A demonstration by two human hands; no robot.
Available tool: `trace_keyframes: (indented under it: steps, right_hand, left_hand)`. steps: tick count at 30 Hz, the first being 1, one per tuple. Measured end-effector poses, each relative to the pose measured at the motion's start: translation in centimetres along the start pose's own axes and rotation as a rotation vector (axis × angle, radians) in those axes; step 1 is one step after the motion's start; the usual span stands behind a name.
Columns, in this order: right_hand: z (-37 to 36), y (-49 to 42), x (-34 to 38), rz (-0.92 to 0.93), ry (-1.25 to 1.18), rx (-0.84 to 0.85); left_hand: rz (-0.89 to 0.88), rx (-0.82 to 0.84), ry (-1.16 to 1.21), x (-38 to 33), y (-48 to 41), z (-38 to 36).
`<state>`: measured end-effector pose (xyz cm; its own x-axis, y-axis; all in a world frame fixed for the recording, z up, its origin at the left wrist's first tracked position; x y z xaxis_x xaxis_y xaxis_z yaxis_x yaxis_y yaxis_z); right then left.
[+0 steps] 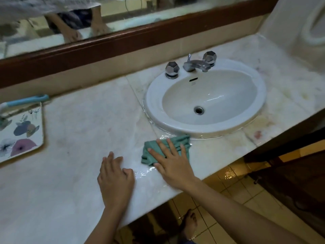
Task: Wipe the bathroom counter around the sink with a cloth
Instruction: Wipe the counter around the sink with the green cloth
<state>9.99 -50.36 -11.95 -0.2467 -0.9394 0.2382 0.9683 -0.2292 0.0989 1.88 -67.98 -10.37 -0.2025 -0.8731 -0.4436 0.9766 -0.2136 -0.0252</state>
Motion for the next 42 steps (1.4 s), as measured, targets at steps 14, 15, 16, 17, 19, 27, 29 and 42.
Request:
trace_keyframes:
  steps: [14, 15, 16, 17, 19, 27, 29, 42]
  right_hand:
    - [2.6, 7.6, -13.7, -0.752, -0.116, -0.13]
    - [2.2, 7.4, -12.3, -0.686, -0.111, -0.12]
    - [2.0, 7.5, -11.3, -0.601, -0.095, -0.107]
    - [1.8, 7.8, -11.1, -0.519, -0.079, -0.096]
    - [2.0, 8.8, -12.3, -0.411, -0.046, -0.109]
    - [5.6, 9.8, -26.7, -0.567, -0.035, -0.103]
    - [6.4, 9.7, -29.4, -0.596, -0.045, -0.12]
    - [6.8, 9.8, -30.4, -0.536, -0.096, -0.102]
  left_hand:
    - [0.088, 0.089, 0.138, -5.0, -0.2, -1.6]
    - [0.014, 0.105, 0.186, -7.1, 0.2, -2.0]
    - [-0.074, 0.128, 0.226, -9.4, 0.7, -2.6]
    - [-0.161, 0.151, 0.262, -11.7, 1.2, -3.2]
    - [-0.291, 0.191, 0.321, -15.9, 1.8, -4.3]
    - [-0.559, 0.375, 0.257, -27.9, 0.0, -10.5]
    - [-0.54, 0.413, 0.18, -29.0, -0.6, -11.9]
    - [-0.458, 0.177, -0.294, -30.5, -2.0, -14.3]
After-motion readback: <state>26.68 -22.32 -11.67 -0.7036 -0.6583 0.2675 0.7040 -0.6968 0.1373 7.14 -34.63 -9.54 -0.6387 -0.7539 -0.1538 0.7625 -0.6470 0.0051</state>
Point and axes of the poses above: each hand's wrist, its own y-axis away from the middle knuckle, its own z-axis out of the back of the hand, x = y × z, the point moved 6 cm from there along -y, towards the middle knuckle, and after that the axes turned 1 degree about z, right-handed, at the moved point
